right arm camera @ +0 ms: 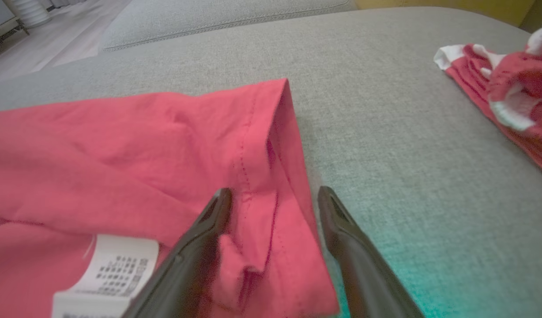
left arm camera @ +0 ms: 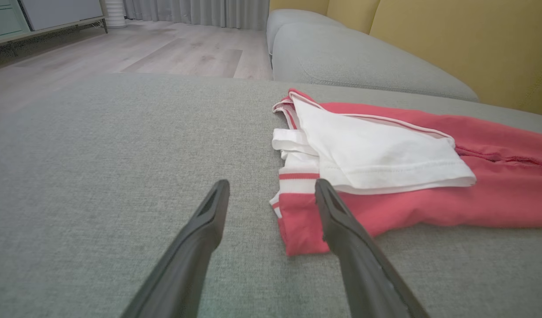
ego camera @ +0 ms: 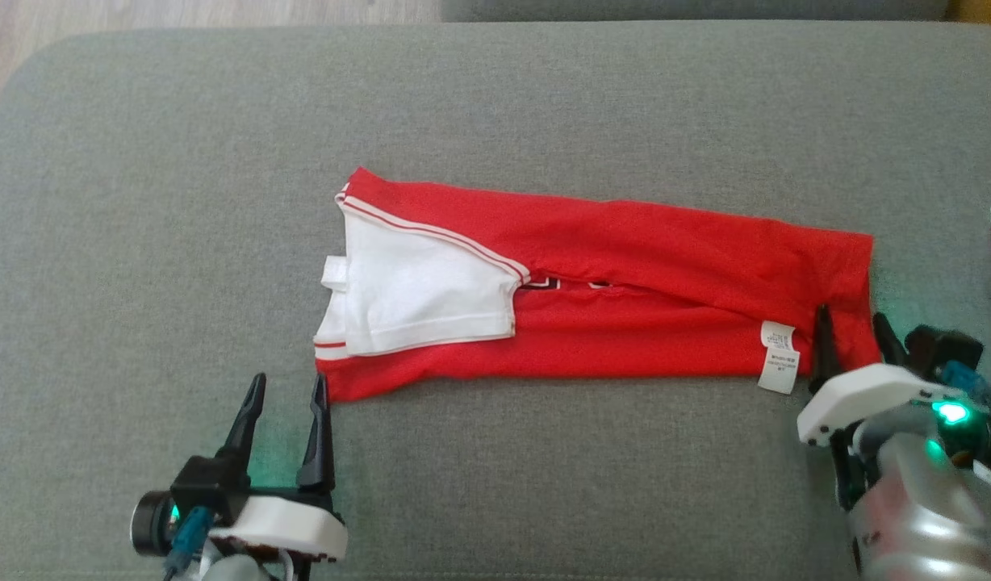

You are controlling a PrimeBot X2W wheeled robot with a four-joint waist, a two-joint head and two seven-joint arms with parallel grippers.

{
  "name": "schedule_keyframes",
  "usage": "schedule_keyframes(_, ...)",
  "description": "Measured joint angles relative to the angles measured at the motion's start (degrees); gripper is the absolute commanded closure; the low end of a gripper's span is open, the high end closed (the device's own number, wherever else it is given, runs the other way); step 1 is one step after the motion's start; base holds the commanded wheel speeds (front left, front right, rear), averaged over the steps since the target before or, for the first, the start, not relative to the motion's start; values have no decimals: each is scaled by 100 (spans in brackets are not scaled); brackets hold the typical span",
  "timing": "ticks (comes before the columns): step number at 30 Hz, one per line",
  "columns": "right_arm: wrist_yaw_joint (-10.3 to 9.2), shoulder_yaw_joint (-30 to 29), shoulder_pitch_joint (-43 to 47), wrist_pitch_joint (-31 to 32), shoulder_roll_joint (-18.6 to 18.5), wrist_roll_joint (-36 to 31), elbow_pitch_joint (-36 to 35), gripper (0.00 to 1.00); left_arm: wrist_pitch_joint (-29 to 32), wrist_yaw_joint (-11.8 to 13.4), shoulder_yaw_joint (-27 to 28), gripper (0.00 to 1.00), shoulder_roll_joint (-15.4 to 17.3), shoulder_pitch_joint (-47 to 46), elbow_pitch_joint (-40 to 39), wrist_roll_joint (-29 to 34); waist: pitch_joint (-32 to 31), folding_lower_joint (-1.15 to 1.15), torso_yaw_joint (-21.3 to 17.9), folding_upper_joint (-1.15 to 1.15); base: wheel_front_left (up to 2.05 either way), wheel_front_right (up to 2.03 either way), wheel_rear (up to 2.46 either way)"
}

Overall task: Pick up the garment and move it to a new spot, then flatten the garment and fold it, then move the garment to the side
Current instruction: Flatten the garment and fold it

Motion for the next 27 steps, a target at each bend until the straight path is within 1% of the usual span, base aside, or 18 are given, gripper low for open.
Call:
schedule_keyframes(2,0,-42,-150,-9,-16,5,180,0,0,1,0,0,-2,-16,0,0,27,1,19,0,0,0,0)
schedule_keyframes(3,0,-40,-204,-10,-25,12,246,27,0,1,2,0,-2,-28,0,0,26,0,19,0,0,0,0)
schedule_keyframes(4,0,-32,-242,-26,-31,18,321,47,0,2,5,0,-1,-43,0,-2,20,0,13,0,0,0,0)
schedule_keyframes(5,0,-12,-250,-38,-33,80,367,100,0,2,7,0,-2,-54,-1,-19,7,0,3,0,0,0,0)
schedule_keyframes(8,0,152,-246,-58,-7,318,417,100,0,3,21,0,-2,-54,1,-58,-46,0,-47,0,0,0,0)
schedule_keyframes(10,0,163,-239,-57,3,353,371,100,0,3,19,0,-2,-54,1,-58,-71,0,-71,0,0,0,0)
schedule_keyframes(14,0,110,13,-25,-20,439,-227,100,0,3,1,0,-3,-53,1,-113,-180,0,-153,0,0,0,0)
schedule_keyframes(18,0,19,159,-25,-227,513,-803,100,0,3,-25,0,-3,-51,10,-119,-294,-1,-192,0,0,0,0)
schedule_keyframes(20,0,104,157,-25,-286,579,-1074,100,0,3,-49,0,-3,-47,13,-135,-329,-1,-192,0,0,0,0)
schedule_keyframes(22,0,419,155,-25,-278,667,-1298,100,0,2,-89,0,-3,-44,21,-172,-359,0,-168,0,0,0,0)
schedule_keyframes(24,0,866,154,-25,-207,853,-1516,100,0,1,-129,0,-3,-30,34,-189,-386,-1,-127,0,0,0,0)
schedule_keyframes(27,0,1717,154,-25,-98,1386,-1724,100,0,1,-235,0,-4,6,113,-254,-423,-1,-28,0,0,0,0)
